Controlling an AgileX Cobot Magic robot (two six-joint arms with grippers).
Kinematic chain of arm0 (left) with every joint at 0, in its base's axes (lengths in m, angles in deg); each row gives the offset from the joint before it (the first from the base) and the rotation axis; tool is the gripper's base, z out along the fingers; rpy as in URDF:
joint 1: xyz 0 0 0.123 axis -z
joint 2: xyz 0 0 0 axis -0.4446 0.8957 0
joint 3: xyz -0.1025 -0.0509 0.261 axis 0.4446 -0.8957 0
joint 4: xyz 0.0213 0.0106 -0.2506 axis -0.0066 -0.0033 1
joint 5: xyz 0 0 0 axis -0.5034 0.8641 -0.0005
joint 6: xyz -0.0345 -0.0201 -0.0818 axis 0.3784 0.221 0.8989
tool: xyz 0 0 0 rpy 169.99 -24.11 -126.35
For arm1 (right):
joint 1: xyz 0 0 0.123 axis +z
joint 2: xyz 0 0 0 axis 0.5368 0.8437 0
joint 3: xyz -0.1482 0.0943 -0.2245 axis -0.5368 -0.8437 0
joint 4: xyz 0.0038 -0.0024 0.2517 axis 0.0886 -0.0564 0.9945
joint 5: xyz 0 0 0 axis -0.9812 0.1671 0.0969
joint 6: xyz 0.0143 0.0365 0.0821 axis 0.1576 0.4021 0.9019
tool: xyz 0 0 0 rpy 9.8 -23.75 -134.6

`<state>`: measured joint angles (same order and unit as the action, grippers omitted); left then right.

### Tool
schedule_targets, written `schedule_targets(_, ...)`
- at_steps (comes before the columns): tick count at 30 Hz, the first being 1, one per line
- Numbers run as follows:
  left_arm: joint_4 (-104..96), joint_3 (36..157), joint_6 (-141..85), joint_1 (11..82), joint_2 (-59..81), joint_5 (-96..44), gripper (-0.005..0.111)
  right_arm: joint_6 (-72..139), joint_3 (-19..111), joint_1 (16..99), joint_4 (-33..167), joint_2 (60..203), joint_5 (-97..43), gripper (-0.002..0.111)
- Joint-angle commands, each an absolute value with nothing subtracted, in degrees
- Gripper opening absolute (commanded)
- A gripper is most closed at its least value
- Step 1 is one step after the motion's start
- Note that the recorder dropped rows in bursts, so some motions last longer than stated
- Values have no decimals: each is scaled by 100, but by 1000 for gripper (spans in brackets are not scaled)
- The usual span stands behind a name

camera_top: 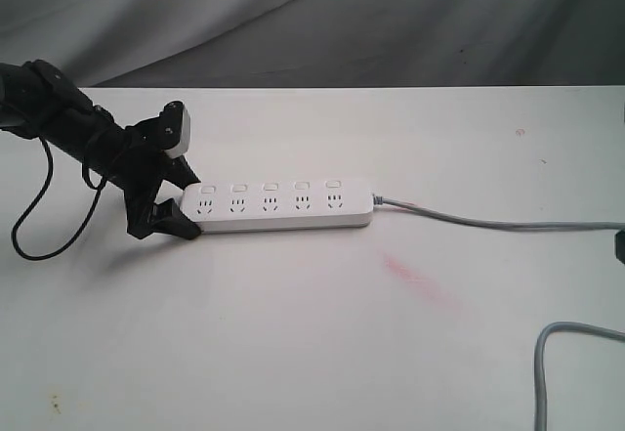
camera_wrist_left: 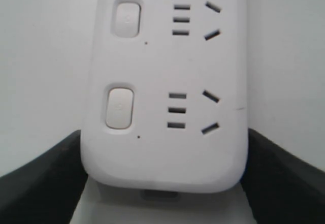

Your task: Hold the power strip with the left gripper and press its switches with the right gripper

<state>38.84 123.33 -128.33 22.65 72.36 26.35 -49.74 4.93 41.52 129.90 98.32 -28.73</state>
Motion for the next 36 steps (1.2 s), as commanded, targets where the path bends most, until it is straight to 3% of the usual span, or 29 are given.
schedule_targets(1,3901,12369,-12798,2262,7222,2583,53,-4941,460,4104,13029,9803,-2801,0)
schedule_targets(7,3901,12369,-12798,2262,7222,2585,53,-4941,-140,3952,13202,8901,-2506,0)
schedule_targets(14,3901,12369,-12798,2262,7222,2585,53,-4727,-870,2191,13239,6932,-3552,0)
schedule_targets(21,3901,12369,-12798,2262,7222,2585,53,-4647,-870,2108,13239,6932,-3407,0)
schedule_targets(29,3901,12369,-12798,2262,7222,2585,53,1510,-903,2108,7682,6932,-4033,0)
schedule_targets(36,3901,12369,-12798,2262,7222,2585,53,2048,-1379,2108,7277,6932,-3218,0)
